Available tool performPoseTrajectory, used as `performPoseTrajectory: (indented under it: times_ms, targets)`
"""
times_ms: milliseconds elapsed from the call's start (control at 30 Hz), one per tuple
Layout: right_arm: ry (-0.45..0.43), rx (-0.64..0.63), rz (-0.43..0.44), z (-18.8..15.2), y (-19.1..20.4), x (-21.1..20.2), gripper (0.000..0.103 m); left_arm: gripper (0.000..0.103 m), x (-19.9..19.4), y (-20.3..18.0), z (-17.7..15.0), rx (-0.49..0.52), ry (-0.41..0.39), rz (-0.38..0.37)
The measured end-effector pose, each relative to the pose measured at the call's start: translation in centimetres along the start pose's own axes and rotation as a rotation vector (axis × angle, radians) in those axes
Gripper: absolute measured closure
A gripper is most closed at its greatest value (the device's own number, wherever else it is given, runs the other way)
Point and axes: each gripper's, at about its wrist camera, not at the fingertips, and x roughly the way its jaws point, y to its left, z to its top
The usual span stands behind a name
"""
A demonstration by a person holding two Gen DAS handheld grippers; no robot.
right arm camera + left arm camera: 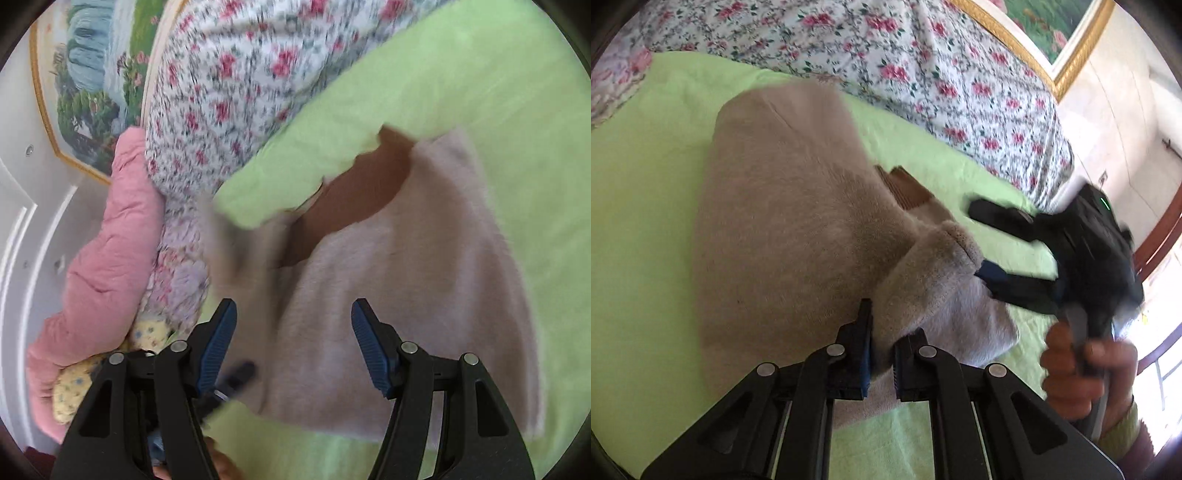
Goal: Fold small clothes
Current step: 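Grasp the sweater's folded edge with the left tool while the right tool grasps it too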
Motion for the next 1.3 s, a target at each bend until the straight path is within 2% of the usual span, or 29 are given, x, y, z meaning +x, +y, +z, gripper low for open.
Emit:
performPoseTrajectory:
  times_ms: [200, 267, 367, 400, 433, 467, 567, 667, 800, 833, 900, 1033, 1167, 1300]
  targets:
    - [0.142, 0.011, 0.085, 1.8, 0.2, 6.7, 0.037, 0.096, -0.5, 0.4, -0.2, 0.009, -0.001, -0.02]
    - [0.16, 0.002, 0.119, 2.4, 0.9, 8.8, 0.037, 0.096, -0.4, 0.3, -0.3, 0.023, 0.004, -0.013]
    - [0.167, -0.037, 0.108, 3.5, 1.9, 11.2, 0.038, 0.096, -0.7, -0.2, -0.5, 0.054, 0.004, 0.014]
    - [0.179, -0.061, 0.095, 3.9, 2.5, 12.2, 0.048, 0.096, -0.8, -0.3, -0.6, 0.061, 0.003, 0.019]
    - [0.19, -0.068, 0.089, 4.2, 2.5, 12.6, 0.063, 0.096, -0.9, -0.6, -0.6, 0.072, -0.002, 0.033]
    - [0.199, -0.069, 0.085, 4.5, 2.5, 12.8, 0.09, 0.096, -1.0, -1.0, -0.4, 0.083, -0.006, 0.033]
    - [0.145, -0.131, 0.104, 5.4, 3.8, 10.6, 0.09, 0.096, -1.8, -2.7, 0.5, 0.122, -0.032, -0.019]
    - [0.054, -0.196, 0.133, 6.1, 4.6, 5.9, 0.09, 0.096, -1.2, -5.2, 1.1, 0.156, -0.033, -0.098]
    - [-0.013, -0.173, 0.057, 7.1, 1.2, 0.6, 0.09, 0.096, 2.5, -7.7, 0.6, 0.164, 0.017, -0.152]
    - [-0.015, -0.162, 0.037, 7.1, 0.4, 0.3, 0.09, 0.096, 3.6, -7.8, 0.3, 0.158, 0.038, -0.149]
    - [-0.003, -0.149, -0.059, 6.9, -2.1, -0.3, 0.09, 0.096, 5.9, -8.0, -0.5, 0.141, 0.089, -0.144]
    - [-0.004, -0.126, -0.153, 6.1, -5.6, -0.4, 0.09, 0.096, 8.4, -8.1, -1.8, 0.123, 0.146, -0.148]
    - [-0.028, -0.118, -0.151, 5.8, -6.7, -0.7, 0.09, 0.095, 8.5, -8.0, -2.4, 0.139, 0.141, -0.143]
    - [-0.029, -0.146, -0.18, 6.1, -6.2, -0.5, 0.09, 0.095, 8.6, -8.0, -2.2, 0.116, 0.154, -0.152]
